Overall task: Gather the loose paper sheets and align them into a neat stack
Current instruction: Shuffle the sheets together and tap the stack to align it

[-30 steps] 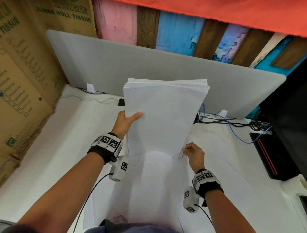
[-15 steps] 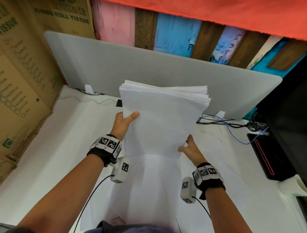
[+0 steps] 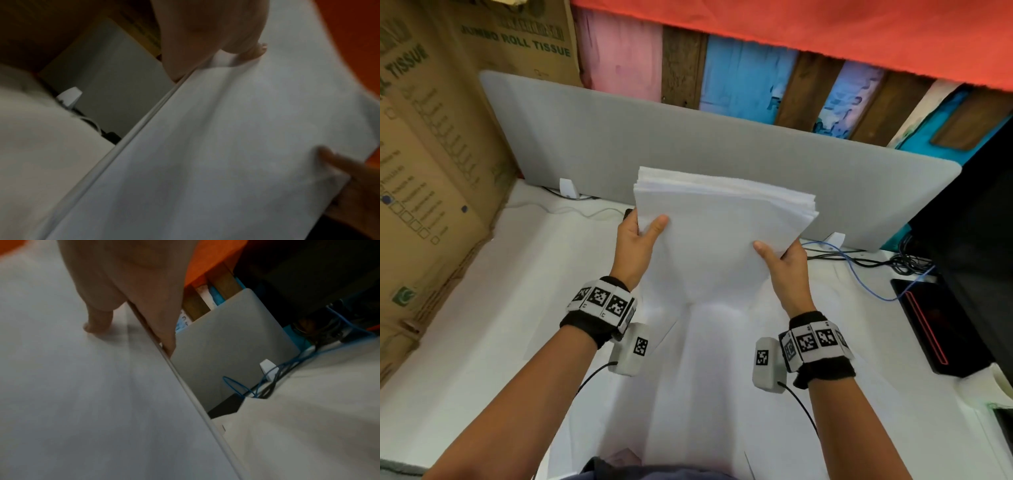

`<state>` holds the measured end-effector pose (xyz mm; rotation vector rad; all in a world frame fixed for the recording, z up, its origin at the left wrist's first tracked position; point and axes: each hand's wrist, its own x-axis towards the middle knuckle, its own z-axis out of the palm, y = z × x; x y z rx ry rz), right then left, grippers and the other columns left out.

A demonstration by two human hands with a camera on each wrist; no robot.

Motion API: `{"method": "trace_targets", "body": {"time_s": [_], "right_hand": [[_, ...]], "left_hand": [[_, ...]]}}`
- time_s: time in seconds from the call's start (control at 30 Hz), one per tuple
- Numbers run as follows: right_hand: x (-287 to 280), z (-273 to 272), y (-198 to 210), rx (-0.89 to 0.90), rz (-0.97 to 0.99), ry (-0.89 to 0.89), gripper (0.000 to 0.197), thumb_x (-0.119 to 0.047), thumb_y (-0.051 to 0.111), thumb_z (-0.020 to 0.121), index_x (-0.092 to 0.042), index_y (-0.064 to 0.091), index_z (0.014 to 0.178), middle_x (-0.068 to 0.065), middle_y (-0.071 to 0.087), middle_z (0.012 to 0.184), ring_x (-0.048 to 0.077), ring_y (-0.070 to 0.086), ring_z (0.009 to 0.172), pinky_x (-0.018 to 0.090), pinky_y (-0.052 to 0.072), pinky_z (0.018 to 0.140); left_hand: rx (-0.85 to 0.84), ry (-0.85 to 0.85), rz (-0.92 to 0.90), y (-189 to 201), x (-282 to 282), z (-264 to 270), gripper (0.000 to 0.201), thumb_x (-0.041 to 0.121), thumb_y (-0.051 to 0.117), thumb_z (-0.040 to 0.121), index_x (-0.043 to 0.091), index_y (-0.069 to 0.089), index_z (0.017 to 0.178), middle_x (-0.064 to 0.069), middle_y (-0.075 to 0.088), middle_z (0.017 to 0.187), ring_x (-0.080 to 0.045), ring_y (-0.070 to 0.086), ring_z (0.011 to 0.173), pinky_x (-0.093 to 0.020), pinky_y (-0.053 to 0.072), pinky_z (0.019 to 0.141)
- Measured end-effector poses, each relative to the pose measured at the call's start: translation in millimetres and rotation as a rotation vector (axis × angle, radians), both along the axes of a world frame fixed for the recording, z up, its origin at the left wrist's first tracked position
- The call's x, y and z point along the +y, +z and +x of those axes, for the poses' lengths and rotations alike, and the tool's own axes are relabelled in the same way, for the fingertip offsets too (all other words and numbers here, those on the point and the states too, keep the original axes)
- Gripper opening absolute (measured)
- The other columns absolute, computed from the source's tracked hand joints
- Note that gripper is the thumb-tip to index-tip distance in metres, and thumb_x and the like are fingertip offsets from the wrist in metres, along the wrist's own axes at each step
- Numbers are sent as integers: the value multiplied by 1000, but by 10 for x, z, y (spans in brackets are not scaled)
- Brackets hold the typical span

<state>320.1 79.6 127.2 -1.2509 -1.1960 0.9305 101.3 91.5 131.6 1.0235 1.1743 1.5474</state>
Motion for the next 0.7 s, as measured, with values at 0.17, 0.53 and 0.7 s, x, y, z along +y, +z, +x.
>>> {"method": "trace_targets", "body": {"time_s": [0.17, 0.53, 0.7], "right_hand": [[-16, -185, 334, 207, 84, -105, 20, -12, 63, 87, -18, 57, 105, -7, 65, 99, -2, 65, 87, 18, 52, 78], [67, -366, 531, 285, 56, -346, 24, -30, 53, 93, -24, 49, 71, -7, 49, 72, 7, 48, 70, 20, 41, 71], [70, -353, 607, 258, 35, -319, 18, -26, 53, 93, -24, 50, 75, -8, 50, 73, 5, 47, 68, 19, 41, 69]], "left_hand": [[-1, 73, 91, 195, -18, 106, 25, 22, 54, 93, 14, 54, 117, 0, 64, 111, -7, 63, 101, -22, 49, 89], [-117, 345, 18, 568, 131, 206, 13, 22, 65, 84, 18, 52, 85, 13, 52, 76, 7, 50, 65, -3, 37, 57], [-87, 308, 9, 580, 103, 198, 12, 21, 58, 88, 18, 50, 97, 12, 51, 90, 4, 48, 79, -3, 38, 64]]}}
